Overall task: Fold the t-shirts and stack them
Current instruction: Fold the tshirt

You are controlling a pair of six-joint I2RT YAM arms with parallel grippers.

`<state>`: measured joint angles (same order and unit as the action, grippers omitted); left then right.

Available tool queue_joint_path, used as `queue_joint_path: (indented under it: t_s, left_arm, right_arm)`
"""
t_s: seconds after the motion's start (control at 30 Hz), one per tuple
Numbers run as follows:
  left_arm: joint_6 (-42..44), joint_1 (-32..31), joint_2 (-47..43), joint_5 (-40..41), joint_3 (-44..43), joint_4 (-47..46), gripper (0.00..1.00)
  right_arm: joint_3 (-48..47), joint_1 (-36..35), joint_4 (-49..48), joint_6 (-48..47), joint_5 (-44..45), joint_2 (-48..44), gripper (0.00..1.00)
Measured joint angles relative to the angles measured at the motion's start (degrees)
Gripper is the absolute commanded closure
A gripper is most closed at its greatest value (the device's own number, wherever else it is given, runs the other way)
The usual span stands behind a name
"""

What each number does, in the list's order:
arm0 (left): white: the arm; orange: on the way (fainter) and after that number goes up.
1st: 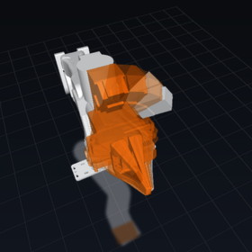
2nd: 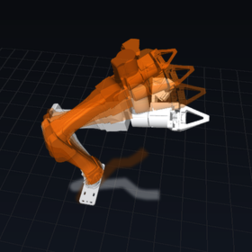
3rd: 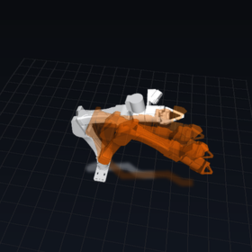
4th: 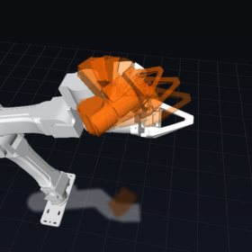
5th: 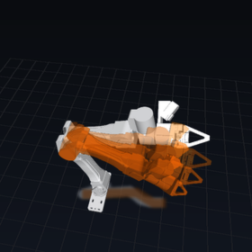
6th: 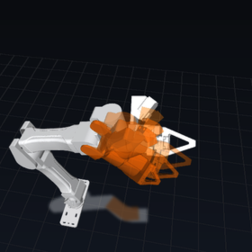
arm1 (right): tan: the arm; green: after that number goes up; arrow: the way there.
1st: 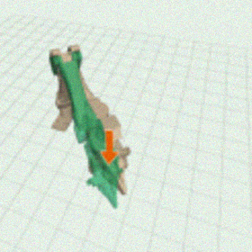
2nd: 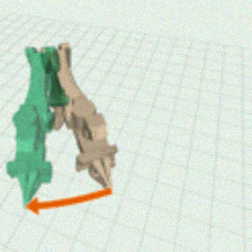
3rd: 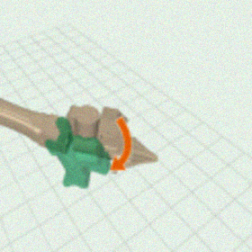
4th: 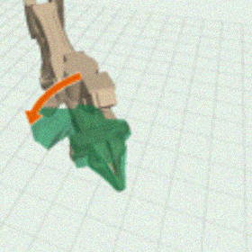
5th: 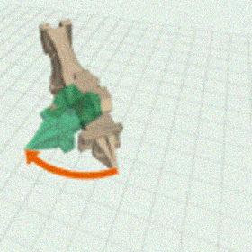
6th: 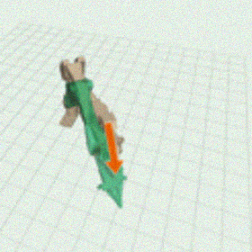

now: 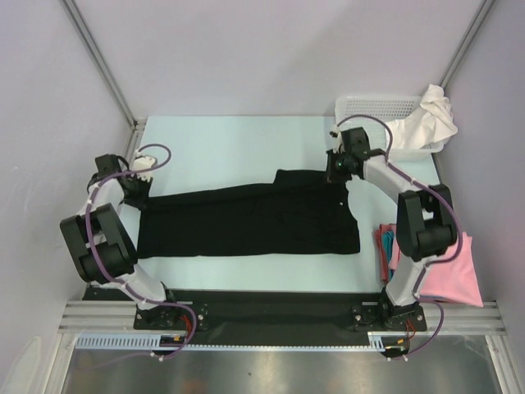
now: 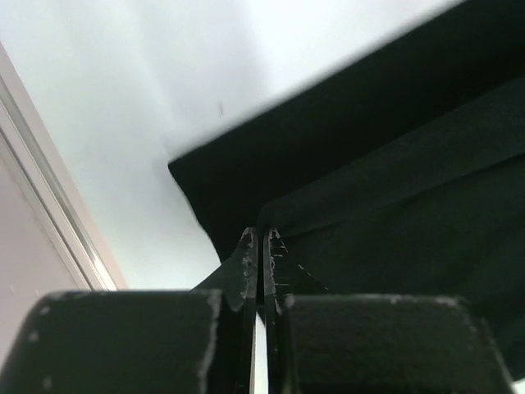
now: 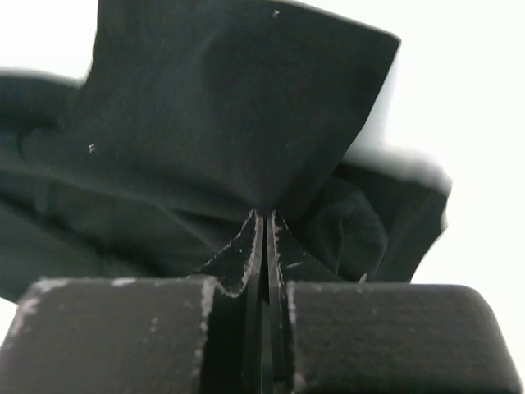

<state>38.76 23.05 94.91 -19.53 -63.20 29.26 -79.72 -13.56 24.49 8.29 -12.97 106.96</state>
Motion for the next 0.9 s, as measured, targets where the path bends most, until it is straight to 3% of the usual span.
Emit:
queue_joint_path:
  t_s: [0.17,0.3,0.4,0.43,0.5,0.57,0.7,0.9]
  left_arm:
    - [2.97,1.55,-1.77,0.98,3.72,0.42,1.00]
    - [3.93,1.77,-1.18,1.66,4.59,0.42,0.99]
    - [4.48,1.79,-1.05,1.60,4.59,0.50,0.80]
    - [4.98,1.79,-1.05,1.49,4.59,0.68,0.62]
    - [5.97,1.86,-1.05,1.16,4.57,1.57,0.50]
    - [6.93,2.29,-1.07,0.31,4.37,3.30,0.40]
    - [8.50,5.11,-1.62,-4.04,1.53,9.31,0.36]
    - [8.04,5.18,-4.35,-8.24,-6.51,15.34,0.38]
  right_arm:
    - [13.66,-2.05,-4.26,3.10,0.04,-9.07,1.00]
    - [18.21,-2.75,-6.14,5.20,0.26,-9.77,1.00]
    - [19.02,-2.73,-6.54,5.99,0.50,-9.77,0.94]
    - [19.06,-2.75,-6.75,6.25,0.52,-9.77,0.82]
    - [19.08,-2.78,-7.13,6.64,0.66,-9.77,0.67]
    - [19.26,-2.71,-7.06,6.69,1.18,-9.92,0.60]
    - [20.17,-2.71,-5.11,6.36,2.82,-12.55,0.65]
    - [20.13,-2.32,-3.63,6.32,3.45,-18.69,0.83]
